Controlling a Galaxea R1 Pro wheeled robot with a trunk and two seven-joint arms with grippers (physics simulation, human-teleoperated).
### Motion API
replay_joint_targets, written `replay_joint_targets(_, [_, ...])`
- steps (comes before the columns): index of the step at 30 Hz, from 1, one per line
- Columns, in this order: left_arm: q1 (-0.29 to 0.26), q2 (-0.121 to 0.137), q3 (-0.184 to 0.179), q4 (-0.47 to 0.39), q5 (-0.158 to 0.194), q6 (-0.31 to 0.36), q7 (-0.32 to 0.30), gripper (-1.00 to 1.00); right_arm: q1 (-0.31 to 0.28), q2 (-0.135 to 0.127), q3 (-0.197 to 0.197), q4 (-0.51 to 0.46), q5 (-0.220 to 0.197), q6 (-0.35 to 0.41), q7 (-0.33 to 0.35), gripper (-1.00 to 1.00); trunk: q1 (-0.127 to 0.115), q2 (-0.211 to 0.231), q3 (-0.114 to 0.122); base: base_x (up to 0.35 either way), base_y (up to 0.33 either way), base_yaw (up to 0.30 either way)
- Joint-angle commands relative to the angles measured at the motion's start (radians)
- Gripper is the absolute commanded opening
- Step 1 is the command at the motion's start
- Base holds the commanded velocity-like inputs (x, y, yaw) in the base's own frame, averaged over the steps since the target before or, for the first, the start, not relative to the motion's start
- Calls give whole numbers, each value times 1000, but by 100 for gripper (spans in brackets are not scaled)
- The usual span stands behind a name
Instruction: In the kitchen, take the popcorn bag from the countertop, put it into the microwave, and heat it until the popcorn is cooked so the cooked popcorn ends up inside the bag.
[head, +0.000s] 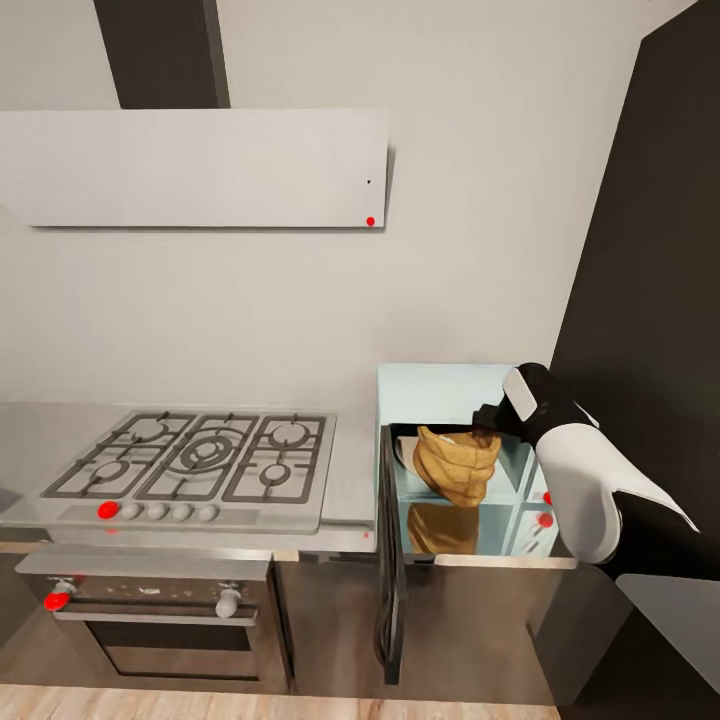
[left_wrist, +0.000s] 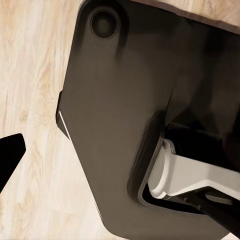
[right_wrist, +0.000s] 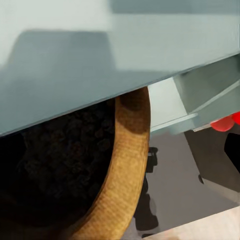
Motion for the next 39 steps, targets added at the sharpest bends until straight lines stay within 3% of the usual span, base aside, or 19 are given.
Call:
replay_joint_targets(1, [0, -1, 3, -2, -2, -1, 1, 100, -1, 0, -3, -36, -24, -4, -6, 100, 1, -2, -2, 0, 0, 0])
replay_joint_targets(17, [0, -1, 3, -2, 1, -1, 2, 100, 1, -2, -3, -37, -24, -3, -3, 100, 1, -2, -2, -82, 0, 0])
replay_joint_targets(29, [0, -1, 1, -2, -2, -1, 1, 100, 17, -9, 0, -70, -25, 3, 64, 100, 1, -2, -2, -187, 0, 0])
replay_joint_targets(31, [0, -1, 1, -2, -2, -1, 1, 100, 49, -7, 1, -128, -25, 4, 82, 100, 1, -2, -2, -5, 0, 0])
replay_joint_targets(35, [0, -5, -1, -2, -2, -1, 2, 100, 225, -3, 35, -463, -26, 23, 152, 100, 1, -2, -2, 0, 0, 0])
replay_joint_targets(39, [0, -6, -2, -3, -2, -2, 2, 100, 457, -1, 90, -805, -29, 19, 244, 100, 1, -2, -2, 0, 0, 0])
